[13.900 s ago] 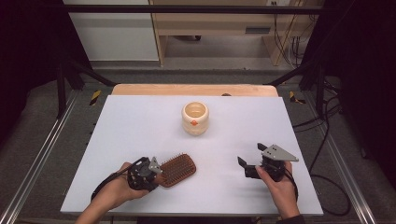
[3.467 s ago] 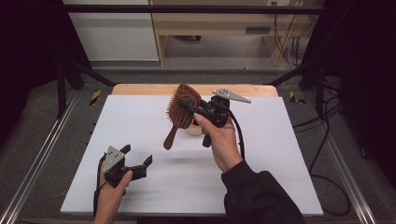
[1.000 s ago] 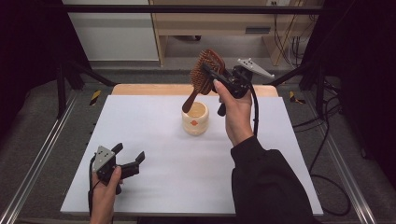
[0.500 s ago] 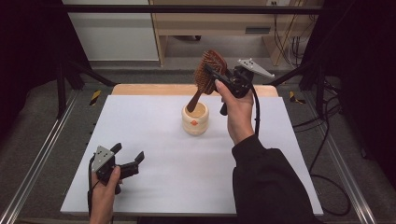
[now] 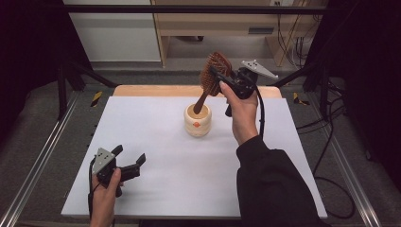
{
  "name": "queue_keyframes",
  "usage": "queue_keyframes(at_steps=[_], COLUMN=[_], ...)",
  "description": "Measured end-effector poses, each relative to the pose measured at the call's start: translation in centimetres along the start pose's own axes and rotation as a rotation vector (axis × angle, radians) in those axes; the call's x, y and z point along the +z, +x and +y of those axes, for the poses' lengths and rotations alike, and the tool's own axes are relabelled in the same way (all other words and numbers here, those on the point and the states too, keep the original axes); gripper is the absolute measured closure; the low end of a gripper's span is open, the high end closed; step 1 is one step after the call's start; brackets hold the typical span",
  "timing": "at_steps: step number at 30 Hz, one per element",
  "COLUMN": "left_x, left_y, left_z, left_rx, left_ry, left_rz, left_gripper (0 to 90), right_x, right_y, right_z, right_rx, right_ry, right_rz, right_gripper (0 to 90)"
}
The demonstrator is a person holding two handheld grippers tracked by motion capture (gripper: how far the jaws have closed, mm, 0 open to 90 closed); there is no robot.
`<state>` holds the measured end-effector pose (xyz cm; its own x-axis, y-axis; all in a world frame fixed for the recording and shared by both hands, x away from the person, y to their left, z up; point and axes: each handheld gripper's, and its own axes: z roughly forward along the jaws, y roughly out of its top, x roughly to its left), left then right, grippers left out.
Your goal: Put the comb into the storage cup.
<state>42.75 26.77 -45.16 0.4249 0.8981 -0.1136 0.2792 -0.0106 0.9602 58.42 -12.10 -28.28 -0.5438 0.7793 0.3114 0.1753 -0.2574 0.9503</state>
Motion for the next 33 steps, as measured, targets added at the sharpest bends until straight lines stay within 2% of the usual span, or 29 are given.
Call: queue_keyframes(at_steps=[14, 19, 25, 33], left_x=[-0.1, -0.1, 0.0, -0.1], left_y=[-0.1, 0.0, -0.3, -0.1], left_z=[0.1, 0.1, 0.1, 0.1], left_rx=[-0.001, -0.006, 0.022, 0.012], left_ry=[-0.008, -0.007, 0.001, -0.002], left_rz=[-0.011, -0.010, -0.010, -0.008], left_gripper=[3.2, 3.2, 3.2, 3.1], right_x=[0.1, 0.1, 0.3, 0.8], right_y=[-0.5, -0.8, -1.0, -1.2], right_z=[-0.5, -0.9, -1.5, -2.6], right_rx=[-0.005, -0.009, -0.011, -0.013], right_ry=[0.020, 0.032, 0.040, 0.063], right_rz=[-0.021, -0.026, -0.030, -0.034], right_gripper=[50.6, 50.6, 50.4, 50.4])
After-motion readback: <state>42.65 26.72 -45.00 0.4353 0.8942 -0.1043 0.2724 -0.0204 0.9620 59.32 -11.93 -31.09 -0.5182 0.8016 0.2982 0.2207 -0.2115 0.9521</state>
